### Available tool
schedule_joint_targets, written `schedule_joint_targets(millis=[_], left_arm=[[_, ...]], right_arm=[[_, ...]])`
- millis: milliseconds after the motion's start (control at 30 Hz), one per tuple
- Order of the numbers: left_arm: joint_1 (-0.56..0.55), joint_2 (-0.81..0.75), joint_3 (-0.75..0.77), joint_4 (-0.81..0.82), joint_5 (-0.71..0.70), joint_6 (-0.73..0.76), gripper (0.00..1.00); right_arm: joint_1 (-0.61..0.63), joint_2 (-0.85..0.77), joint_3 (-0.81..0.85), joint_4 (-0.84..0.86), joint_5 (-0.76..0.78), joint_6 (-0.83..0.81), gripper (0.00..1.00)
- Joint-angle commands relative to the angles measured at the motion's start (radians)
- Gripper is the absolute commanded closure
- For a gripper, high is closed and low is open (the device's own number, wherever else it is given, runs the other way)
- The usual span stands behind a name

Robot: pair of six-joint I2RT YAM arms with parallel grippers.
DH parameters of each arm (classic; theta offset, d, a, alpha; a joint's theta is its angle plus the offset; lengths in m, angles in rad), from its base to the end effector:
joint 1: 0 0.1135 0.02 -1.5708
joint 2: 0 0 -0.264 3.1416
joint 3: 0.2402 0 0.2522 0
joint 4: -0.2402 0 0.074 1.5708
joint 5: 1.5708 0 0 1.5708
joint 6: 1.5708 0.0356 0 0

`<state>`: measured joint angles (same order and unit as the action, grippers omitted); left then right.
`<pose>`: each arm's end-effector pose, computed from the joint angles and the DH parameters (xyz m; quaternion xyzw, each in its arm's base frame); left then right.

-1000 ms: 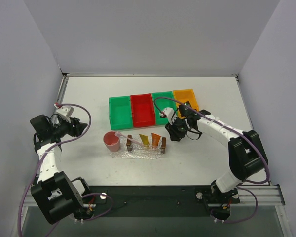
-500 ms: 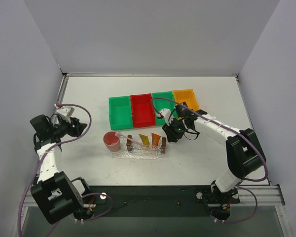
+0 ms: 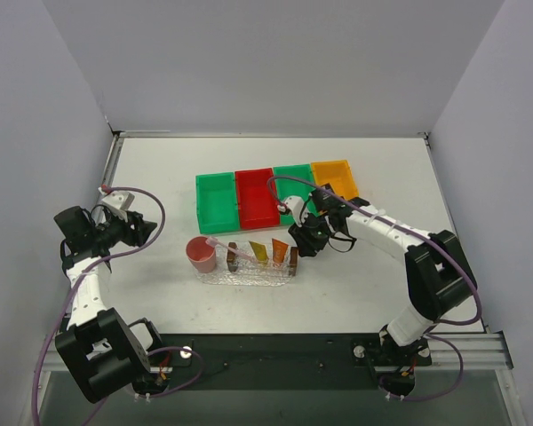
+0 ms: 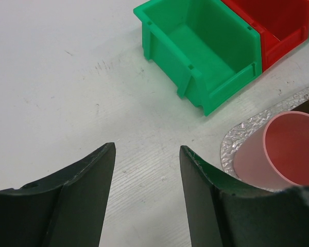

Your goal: Prepare toiletry sets of a toothbrush and toothpaste on the tray

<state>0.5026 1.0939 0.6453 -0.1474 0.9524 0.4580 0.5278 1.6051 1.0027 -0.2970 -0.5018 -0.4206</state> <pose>0.2102 0.0824 0.2427 0.1971 0.7898 -0.1669 0.5563 0.2768 0.1812 0.2056 -0.4904 0.7764 0.2512 0.3061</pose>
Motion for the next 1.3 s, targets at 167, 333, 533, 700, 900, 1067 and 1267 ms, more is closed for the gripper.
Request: schedule_joint_targets(millis=[167, 333, 533, 700, 900, 1067, 1267], left_arm=[[0.001, -0.017, 0.002, -0.014, 0.011, 0.030, 0.37], [0.001, -0.020, 0.002, -0.020, 0.009, 0.037, 0.37], [0.001, -0.023, -0.001, -0.024, 0.009, 0.042, 0.37], [0.001, -0.023, -0.004, -0.026, 0.006, 0.051, 0.37], [0.001, -0.023, -0.006, -0.027, 0.006, 0.053, 0.37], [0.002, -0.022, -0.007, -0.027, 0.005, 0.056, 0.37], [0.001, -0.026, -0.009, -0.032, 0.003, 0.061, 0.37]], right_arm=[[0.023, 0.019, 0.043, -0.019, -0.024, 0.008, 0.70], [0.028, 0.019, 0.047, -0.021, -0.024, 0.008, 0.71], [0.037, 0.019, 0.048, -0.022, -0.023, 0.013, 0.71], [0.047, 0.024, 0.050, -0.024, -0.021, 0.014, 0.71], [0.055, 0.027, 0.056, -0.025, -0.018, 0.017, 0.71], [0.060, 0.030, 0.060, -0.024, -0.017, 0.019, 0.71], [0.069, 0.036, 0.065, -0.025, -0.015, 0.019, 0.71]])
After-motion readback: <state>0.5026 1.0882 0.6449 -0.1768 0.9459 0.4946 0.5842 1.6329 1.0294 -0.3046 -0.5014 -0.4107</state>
